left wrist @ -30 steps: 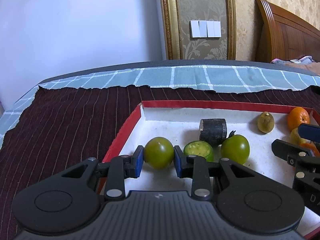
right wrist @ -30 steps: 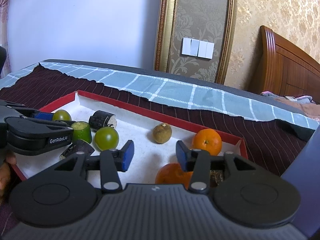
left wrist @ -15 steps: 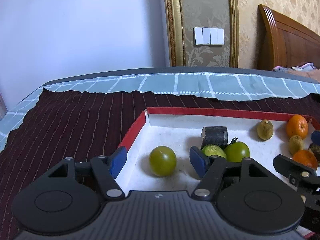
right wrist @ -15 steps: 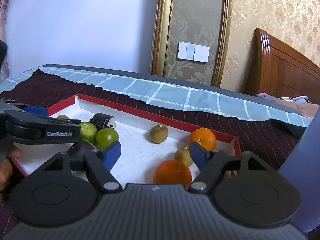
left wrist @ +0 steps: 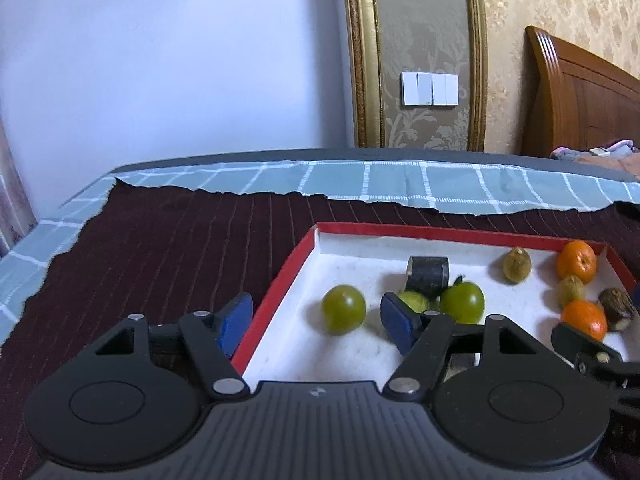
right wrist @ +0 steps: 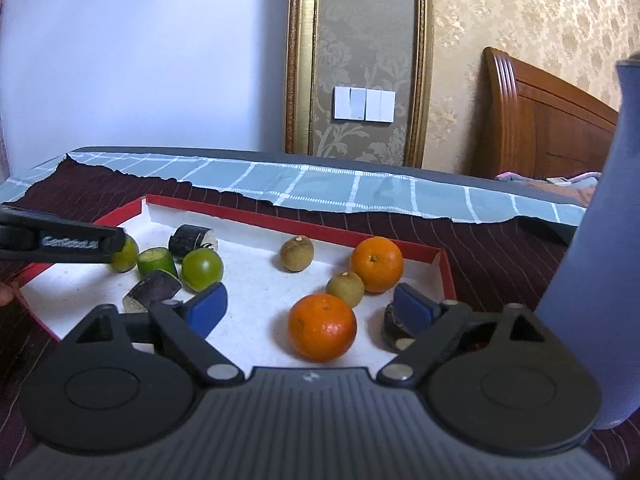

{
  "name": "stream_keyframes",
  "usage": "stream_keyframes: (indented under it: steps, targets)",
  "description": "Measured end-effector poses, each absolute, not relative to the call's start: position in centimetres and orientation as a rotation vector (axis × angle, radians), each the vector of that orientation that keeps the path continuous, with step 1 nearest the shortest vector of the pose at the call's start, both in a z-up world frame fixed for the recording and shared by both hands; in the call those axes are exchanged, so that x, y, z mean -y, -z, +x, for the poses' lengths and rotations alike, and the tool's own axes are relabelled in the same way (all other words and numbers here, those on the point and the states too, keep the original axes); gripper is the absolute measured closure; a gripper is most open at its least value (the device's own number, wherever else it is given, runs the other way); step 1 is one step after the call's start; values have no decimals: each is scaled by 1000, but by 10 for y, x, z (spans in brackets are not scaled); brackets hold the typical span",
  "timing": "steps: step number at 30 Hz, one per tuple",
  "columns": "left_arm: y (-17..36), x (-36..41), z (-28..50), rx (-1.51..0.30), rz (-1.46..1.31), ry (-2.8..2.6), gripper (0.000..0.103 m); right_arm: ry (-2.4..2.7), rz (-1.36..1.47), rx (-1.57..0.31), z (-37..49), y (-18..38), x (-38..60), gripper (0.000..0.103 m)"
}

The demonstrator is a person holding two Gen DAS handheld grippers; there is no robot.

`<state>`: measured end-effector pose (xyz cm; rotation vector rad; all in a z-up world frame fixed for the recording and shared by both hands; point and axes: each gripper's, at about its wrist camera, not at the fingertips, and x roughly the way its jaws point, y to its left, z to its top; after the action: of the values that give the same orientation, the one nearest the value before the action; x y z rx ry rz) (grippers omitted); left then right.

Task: Organize fruits

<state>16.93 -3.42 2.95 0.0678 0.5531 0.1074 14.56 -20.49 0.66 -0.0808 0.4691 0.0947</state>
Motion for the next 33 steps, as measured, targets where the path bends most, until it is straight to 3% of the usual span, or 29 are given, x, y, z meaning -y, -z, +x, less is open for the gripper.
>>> stream_keyframes:
  steps: [2,11,33]
  targets:
    - [-30,34,158,-556,68,-93,24,-95,-81,-469,141,-6,205,10]
    - [-20,24,123,-596,46,-85,24,-87,-61,-464,110,-5,211,0]
    - [-5,25,79,-584,53,-45,17,-57,-67,-529,48,0,219,0]
